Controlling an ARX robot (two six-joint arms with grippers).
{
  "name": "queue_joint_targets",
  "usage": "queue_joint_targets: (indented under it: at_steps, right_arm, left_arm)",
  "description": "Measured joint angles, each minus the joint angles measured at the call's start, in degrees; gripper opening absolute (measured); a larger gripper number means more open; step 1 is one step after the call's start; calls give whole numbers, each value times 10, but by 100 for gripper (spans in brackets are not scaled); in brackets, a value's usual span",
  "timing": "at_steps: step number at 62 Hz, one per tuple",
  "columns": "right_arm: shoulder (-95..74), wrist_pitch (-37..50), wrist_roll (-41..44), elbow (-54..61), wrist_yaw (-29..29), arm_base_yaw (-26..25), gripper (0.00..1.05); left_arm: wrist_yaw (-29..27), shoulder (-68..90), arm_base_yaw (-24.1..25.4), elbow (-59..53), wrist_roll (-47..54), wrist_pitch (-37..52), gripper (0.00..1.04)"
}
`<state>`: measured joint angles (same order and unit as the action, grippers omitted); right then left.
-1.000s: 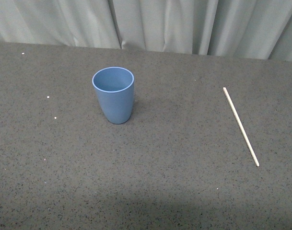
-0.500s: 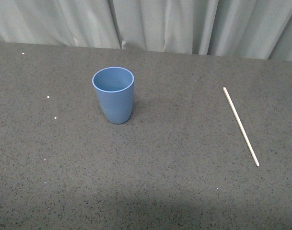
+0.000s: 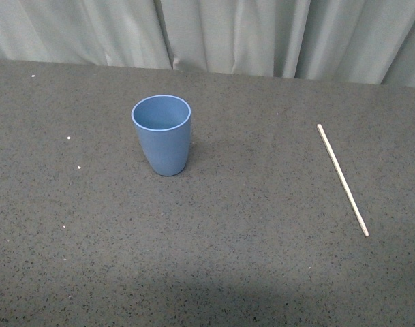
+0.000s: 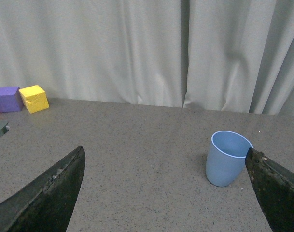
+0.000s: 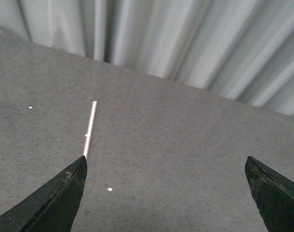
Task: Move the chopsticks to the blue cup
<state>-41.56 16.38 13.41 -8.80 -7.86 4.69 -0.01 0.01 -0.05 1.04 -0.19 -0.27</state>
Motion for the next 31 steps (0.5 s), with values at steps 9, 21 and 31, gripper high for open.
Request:
queue_joint_targets:
  at_steps: [9, 21, 31]
  right_arm:
    - [-221, -18, -12, -101, 80, -2, 95]
    - [-445, -87, -43, -240, 116, -7, 95]
    - [-562, -134, -78, -336, 120, -10, 95]
  left_arm:
    - [0, 0, 0, 0, 0, 0, 98]
    - [0, 0, 0, 0, 0, 0, 98]
    - [0, 0, 0, 0, 0, 0, 98]
